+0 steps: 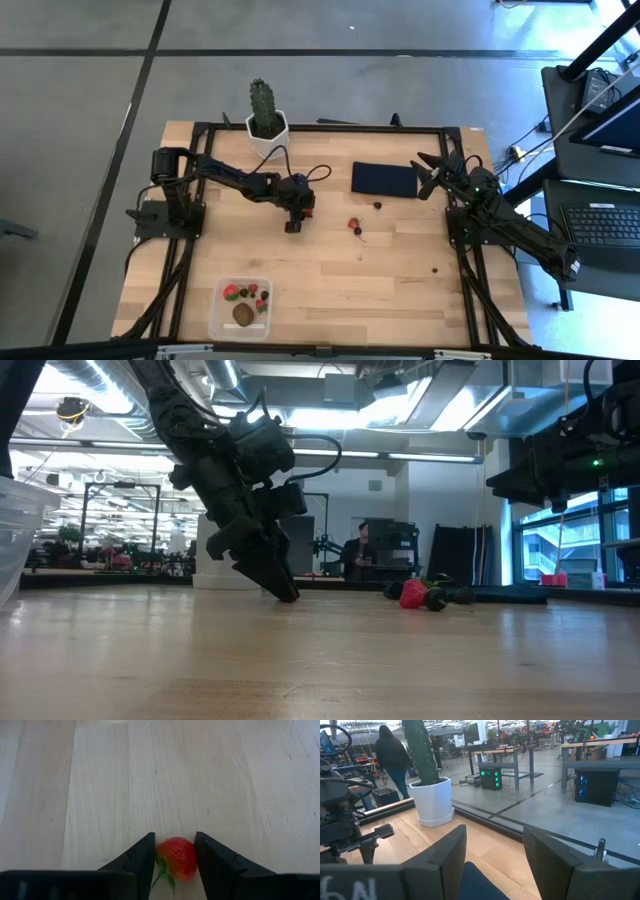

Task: Pick and placing Produce into tupperware
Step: Put the strawberry in the transparent bin

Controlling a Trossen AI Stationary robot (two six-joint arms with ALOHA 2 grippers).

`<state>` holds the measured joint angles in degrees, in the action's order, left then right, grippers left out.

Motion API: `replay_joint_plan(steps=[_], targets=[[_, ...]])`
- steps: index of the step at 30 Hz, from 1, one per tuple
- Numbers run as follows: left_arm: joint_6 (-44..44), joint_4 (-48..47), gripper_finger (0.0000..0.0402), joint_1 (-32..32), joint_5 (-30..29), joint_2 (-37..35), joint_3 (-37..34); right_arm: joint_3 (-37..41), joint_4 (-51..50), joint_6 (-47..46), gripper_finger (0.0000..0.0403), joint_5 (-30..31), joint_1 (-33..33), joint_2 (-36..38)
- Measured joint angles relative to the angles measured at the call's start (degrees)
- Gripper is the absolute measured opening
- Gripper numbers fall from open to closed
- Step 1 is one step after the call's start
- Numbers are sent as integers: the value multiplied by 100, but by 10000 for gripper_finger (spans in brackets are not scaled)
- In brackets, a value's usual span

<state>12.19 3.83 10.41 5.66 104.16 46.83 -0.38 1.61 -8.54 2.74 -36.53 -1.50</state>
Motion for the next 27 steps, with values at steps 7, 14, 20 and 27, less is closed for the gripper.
replay_joint_plan(steps=[7,14,20,27], targets=[[0,-2,105,2,-16,0,0,-2,0,0,198,-2,0,0],[-242,-88,117,-73,24,-182,-16,0,0,0,198,0,2,-2],[-523,-623,97,-278,591,-1064,-24,-2,0,-1,198,-2,1,0],[-1154,-1289,89,-855,1428,-2339,-15,-1,0,-23,198,-2,2,0]])
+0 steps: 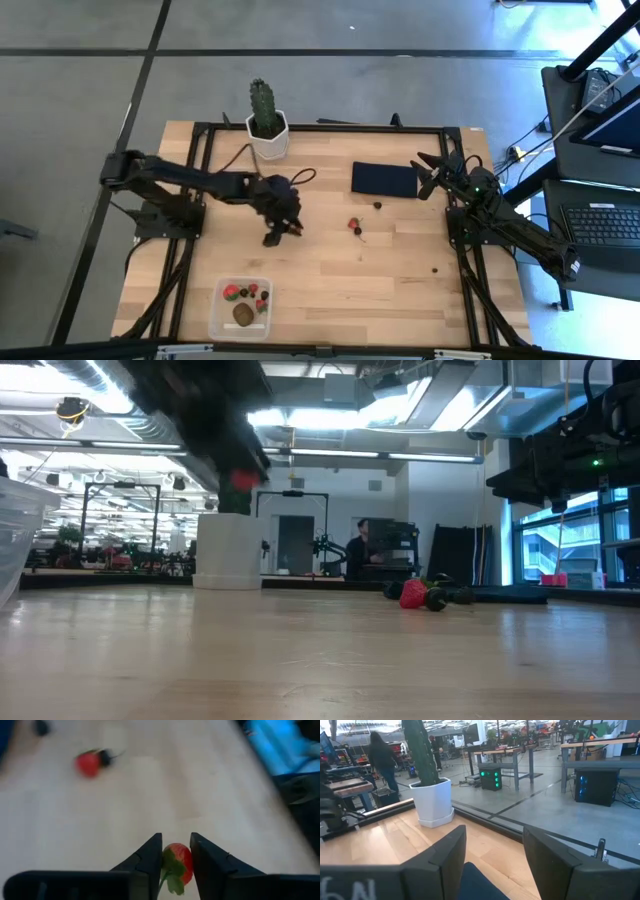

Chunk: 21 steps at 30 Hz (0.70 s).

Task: Pick and placing Produce into tupperware
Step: Put the strawberry in the transparent bin

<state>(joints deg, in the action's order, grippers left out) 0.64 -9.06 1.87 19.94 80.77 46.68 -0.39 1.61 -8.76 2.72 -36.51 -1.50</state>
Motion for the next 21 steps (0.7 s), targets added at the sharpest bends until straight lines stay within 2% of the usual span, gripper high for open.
replay_joint_plan(steps=[5,10,13,15,18,21], targets=[[-574,-232,63,-701,392,-765,0,1,0,-50,198,0,0,0],[-1778,-552,42,-1594,380,-1180,7,1,-2,-242,198,0,0,0],[-2499,-753,17,-2166,22,-1217,7,-1,0,-314,198,2,0,0],[-2586,-797,4,-2481,-390,-1217,7,-1,0,-316,198,2,-2,0],[-2610,-875,9,-2827,-1022,-1217,7,0,0,-319,198,4,-2,0],[-2730,-901,17,-3069,-1356,-1217,9,1,0,-432,198,3,-2,0]])
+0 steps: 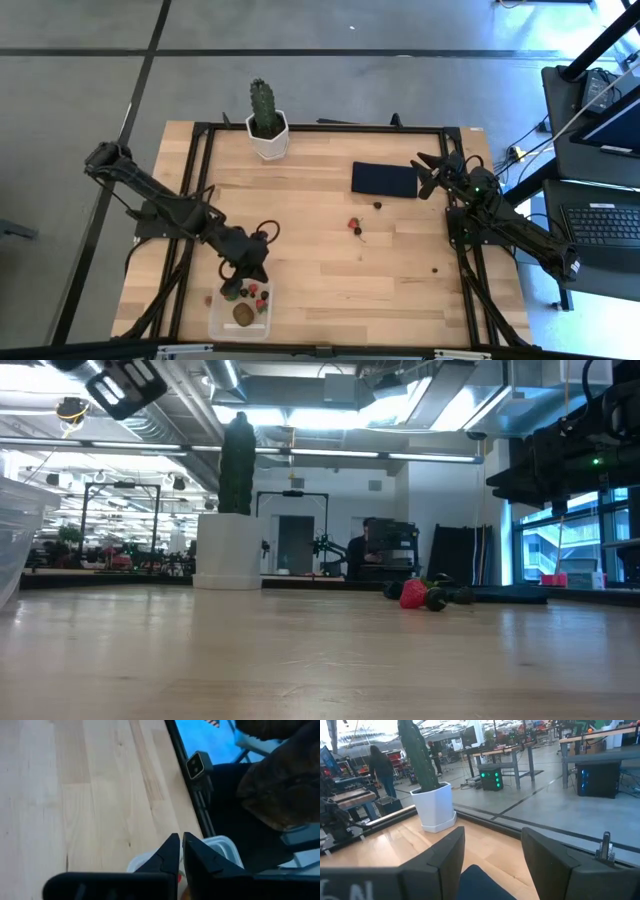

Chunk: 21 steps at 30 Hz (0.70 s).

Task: Pick and placing Produce into tupperware
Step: Put the strawberry in the transparent bin, then move the transparent bin to the right of the table

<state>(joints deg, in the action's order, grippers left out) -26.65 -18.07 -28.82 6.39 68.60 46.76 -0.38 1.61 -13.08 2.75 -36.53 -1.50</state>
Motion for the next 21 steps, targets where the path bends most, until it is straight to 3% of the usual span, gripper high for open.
replay_joint_plan(steps=[11,16,21], targets=[[-28,-95,1,-131,-396,0,0,-1,0,-33,198,-1,0,0],[-179,-206,16,-133,-377,0,4,-2,0,-24,198,-1,0,0],[-929,-809,41,-131,-104,0,7,0,0,-22,198,-1,1,0]])
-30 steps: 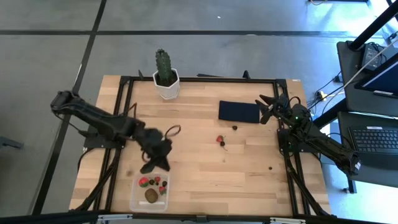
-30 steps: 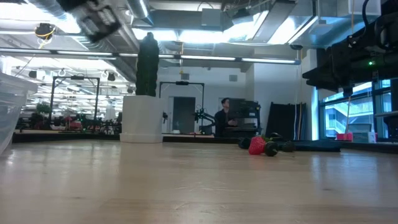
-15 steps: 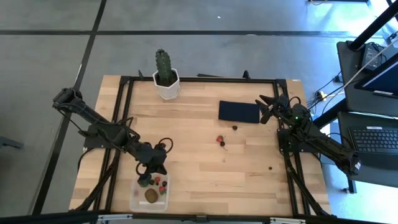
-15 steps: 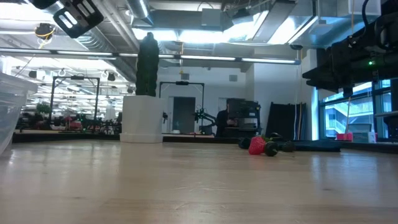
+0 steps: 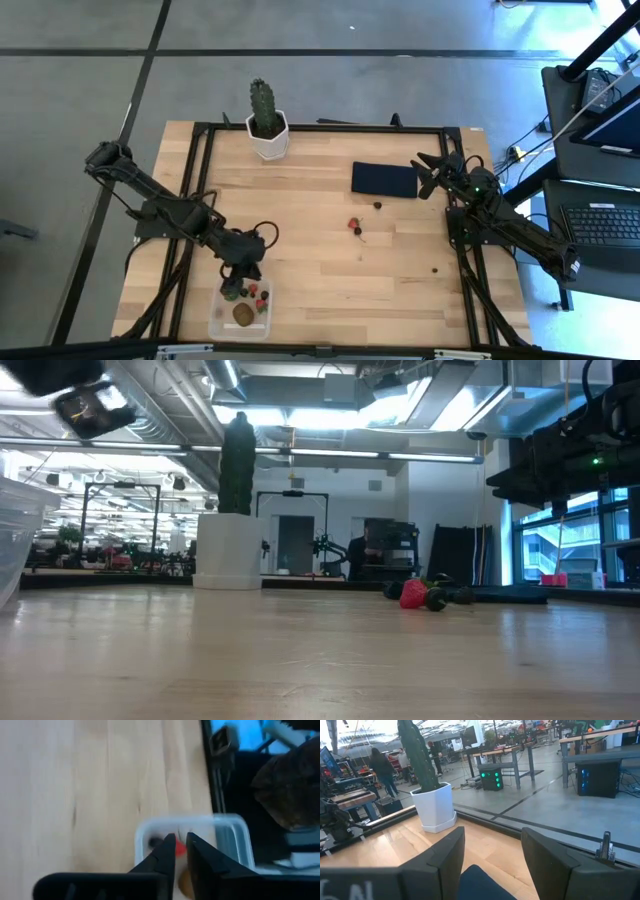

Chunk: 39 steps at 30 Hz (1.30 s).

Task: Pick and placing Produce into tupperware
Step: Move the transparent bin to the right of the table

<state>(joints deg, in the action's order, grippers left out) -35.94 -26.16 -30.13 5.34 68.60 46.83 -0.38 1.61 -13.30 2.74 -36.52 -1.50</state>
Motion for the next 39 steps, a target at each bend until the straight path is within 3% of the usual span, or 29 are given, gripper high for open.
replay_joint_plan(steps=[8,14,17,21,29,39], targets=[[-1513,-826,111,0,843,-2,0,-1,0,10,198,0,0,0],[-1648,-1266,169,180,971,-22,2,0,0,13,198,7,1,0],[-1648,-1805,187,213,1304,-31,2,-2,0,9,198,8,-1,0],[-1725,-2529,195,142,1739,-31,2,0,2,14,198,7,-1,2],[-2819,-3761,191,-414,1748,-31,2,-2,4,33,198,9,-1,2],[-3670,-3455,190,-1749,1183,172,2,-1,6,32,198,11,-1,2]])
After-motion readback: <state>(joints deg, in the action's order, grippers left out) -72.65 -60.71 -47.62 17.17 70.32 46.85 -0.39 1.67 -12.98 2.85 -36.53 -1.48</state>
